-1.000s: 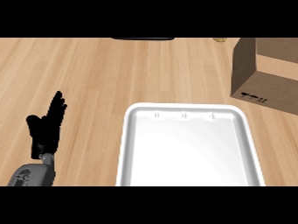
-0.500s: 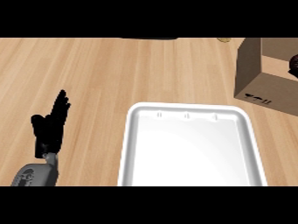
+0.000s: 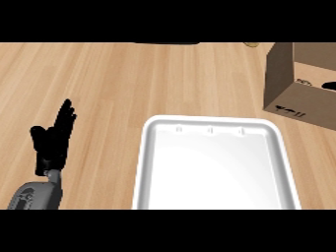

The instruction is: Pick the cupcake from the tray and place it in the cardboard box

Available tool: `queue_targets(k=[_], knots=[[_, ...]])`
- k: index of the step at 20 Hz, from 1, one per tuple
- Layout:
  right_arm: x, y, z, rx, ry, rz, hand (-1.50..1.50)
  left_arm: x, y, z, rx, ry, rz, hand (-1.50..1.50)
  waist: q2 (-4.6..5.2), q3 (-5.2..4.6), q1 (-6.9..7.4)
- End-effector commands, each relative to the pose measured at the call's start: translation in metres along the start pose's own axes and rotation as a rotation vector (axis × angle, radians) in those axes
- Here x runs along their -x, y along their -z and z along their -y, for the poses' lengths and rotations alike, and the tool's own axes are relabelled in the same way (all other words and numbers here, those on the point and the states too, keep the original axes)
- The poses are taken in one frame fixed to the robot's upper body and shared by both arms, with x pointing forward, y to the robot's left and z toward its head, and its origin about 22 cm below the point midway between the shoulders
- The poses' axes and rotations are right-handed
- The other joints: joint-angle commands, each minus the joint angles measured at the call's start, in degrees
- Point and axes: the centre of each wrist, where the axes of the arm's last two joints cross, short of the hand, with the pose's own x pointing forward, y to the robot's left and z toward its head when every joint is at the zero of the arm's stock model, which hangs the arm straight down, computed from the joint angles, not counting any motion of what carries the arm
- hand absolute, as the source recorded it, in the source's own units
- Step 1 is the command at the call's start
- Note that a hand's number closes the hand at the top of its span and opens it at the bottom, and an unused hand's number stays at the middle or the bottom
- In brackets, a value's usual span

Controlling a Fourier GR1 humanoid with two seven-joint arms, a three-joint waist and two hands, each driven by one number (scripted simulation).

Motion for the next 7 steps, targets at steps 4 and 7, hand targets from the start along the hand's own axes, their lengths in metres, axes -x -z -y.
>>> queue_targets(k=[4, 7], knots=[[0.017, -0.018, 0.035, 0.079, 0.376, 0.057, -1.5, 0.0, 0.0, -0.001, -0.009, 0.0, 0.0, 0.0, -0.08, 0.08, -0.77], [0.023, -0.031, 0.059, 0.151, 0.412, 0.026, -1.5, -0.001, 0.0, 0.005, 0.014, -0.003, 0.005, 0.0, 0.5, 0.17, 0.35]])
